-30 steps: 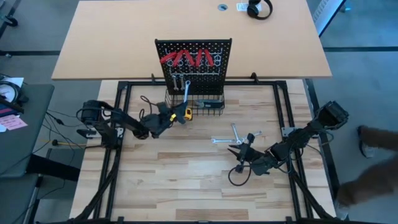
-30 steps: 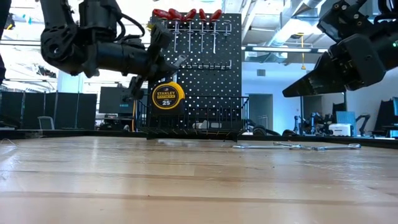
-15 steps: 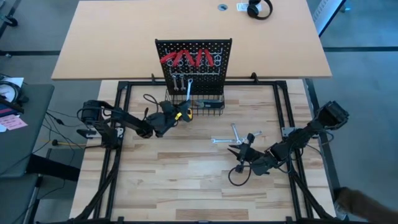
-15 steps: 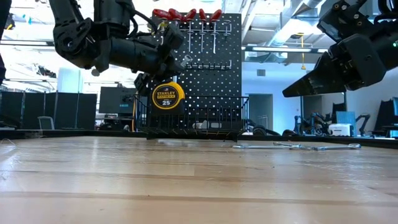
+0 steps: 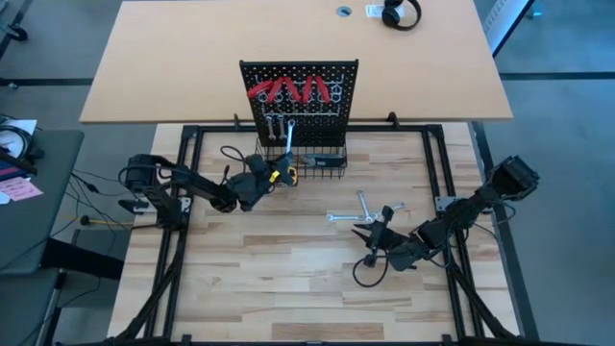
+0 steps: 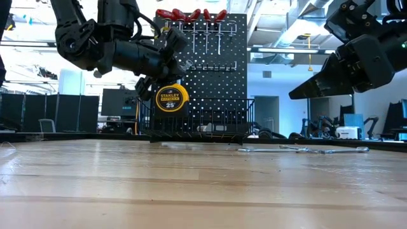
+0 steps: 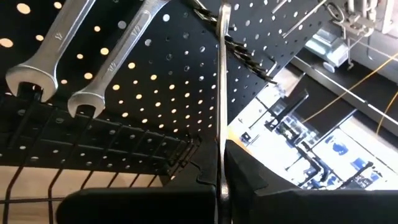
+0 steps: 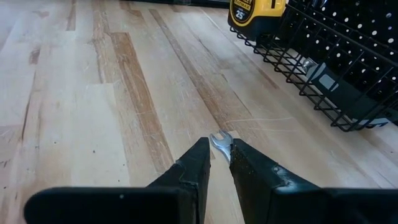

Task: Hang tools onto peg board
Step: Hang the wrench into the pegboard

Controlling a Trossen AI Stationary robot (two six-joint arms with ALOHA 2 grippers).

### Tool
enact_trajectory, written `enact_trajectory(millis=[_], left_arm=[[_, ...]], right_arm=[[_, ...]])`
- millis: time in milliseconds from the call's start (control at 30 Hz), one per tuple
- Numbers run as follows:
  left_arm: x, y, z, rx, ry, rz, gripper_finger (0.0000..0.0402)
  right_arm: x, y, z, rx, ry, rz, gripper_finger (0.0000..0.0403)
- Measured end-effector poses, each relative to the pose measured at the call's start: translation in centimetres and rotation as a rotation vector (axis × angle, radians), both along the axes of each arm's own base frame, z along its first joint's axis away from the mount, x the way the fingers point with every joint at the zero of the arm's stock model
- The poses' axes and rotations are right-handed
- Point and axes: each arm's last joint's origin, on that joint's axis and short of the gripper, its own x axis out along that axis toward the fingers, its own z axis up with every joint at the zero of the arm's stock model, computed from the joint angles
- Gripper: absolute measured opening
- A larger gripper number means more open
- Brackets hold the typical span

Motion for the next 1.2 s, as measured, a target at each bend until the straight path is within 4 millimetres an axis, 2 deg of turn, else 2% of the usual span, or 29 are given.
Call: enact_trajectory(millis=[133, 567, 767, 1033, 1200], left_arm=[[0.0, 0.1, 0.0, -0.007, -0.011, -0.004, 0.0015], [0.0, 0.2, 0.1, -0.002, -0.019, -0.009, 0.0113], [0.0, 0.1, 0.5, 0.048, 0.007, -0.026, 0.0130], [-0.9, -1.1, 3.5, 0.200, 0.092, -0.066, 0.0128], [-2.1, -2.8, 5.7, 0.293, 0.218, -0.112, 0.0128]], right_arm=[[0.0, 0.0, 0.0, 0.000, 0.000, 0.000, 0.0077], [0.0, 0.0, 0.0, 0.000, 0.000, 0.000, 0.0077], [0.0, 0.0, 0.0, 0.000, 0.000, 0.000, 0.0077], [0.0, 0.0, 0.0, -0.003, 0.005, 0.000, 0.0077], [0.0, 0.0, 0.0, -0.003, 0.006, 0.000, 0.0077]])
